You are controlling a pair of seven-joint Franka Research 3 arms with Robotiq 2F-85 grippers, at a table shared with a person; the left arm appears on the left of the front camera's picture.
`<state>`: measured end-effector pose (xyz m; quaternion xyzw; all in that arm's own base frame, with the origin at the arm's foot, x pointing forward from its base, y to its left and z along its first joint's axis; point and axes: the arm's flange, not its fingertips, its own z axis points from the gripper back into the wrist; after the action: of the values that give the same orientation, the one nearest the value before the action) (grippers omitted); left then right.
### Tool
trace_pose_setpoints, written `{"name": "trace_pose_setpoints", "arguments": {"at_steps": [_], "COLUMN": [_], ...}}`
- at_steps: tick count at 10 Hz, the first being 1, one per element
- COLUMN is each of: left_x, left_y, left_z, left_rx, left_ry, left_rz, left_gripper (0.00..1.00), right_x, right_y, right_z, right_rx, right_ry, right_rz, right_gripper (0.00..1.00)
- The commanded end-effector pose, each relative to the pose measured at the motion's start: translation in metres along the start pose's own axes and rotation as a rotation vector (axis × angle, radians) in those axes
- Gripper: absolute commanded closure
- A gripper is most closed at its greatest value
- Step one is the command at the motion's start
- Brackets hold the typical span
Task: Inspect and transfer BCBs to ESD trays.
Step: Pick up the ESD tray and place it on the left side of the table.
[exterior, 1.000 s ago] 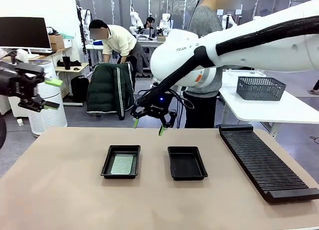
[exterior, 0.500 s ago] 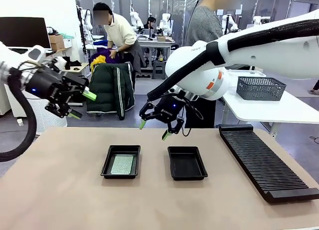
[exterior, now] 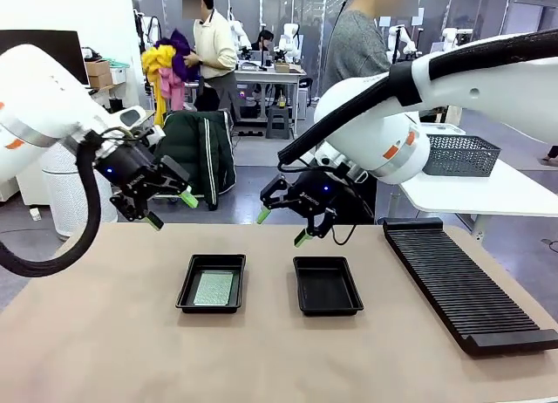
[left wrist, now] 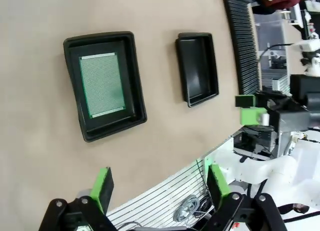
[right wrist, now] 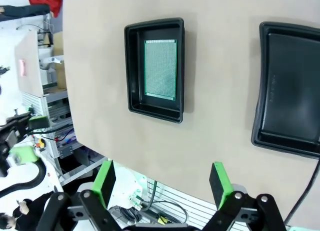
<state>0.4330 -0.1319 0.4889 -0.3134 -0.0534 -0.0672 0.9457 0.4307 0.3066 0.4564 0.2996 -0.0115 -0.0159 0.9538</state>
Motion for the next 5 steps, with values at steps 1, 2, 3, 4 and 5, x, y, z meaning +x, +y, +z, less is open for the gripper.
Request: {"name": "trace_pose_setpoints", "arguments": {"at_steps": [1, 2, 3, 4, 5], "left_x": [0.015, 0.021, 0.026, 0.031, 0.035], "left_y": [-0.002, 0.000, 0.000, 0.000, 0.002], "left_z": [-0.015, -0.026, -0.036, -0.044, -0.054], "left_rx": [0.109, 0.163, 0.207, 0.236, 0.269], "left_ry": [0.003, 0.020, 0.035, 0.043, 0.056], "left_rz": [0.010, 0.012, 0.006, -0.005, -0.006], "left_gripper": [0.00, 0.00, 0.00, 0.00, 0.00], "right_x": [-0.006, -0.005, -0.005, -0.005, -0.004], "right_y": [-0.020, -0.023, -0.028, -0.029, -0.030], "right_z": [-0.001, 0.000, 0.002, 0.003, 0.004], "right_rx": [0.051, 0.059, 0.069, 0.074, 0.079], "right_ry": [-0.016, -0.012, -0.011, -0.010, -0.009], "right_rz": [0.033, 0.038, 0.042, 0.046, 0.048], "right_gripper": [0.00, 0.00, 0.00, 0.00, 0.00]}}
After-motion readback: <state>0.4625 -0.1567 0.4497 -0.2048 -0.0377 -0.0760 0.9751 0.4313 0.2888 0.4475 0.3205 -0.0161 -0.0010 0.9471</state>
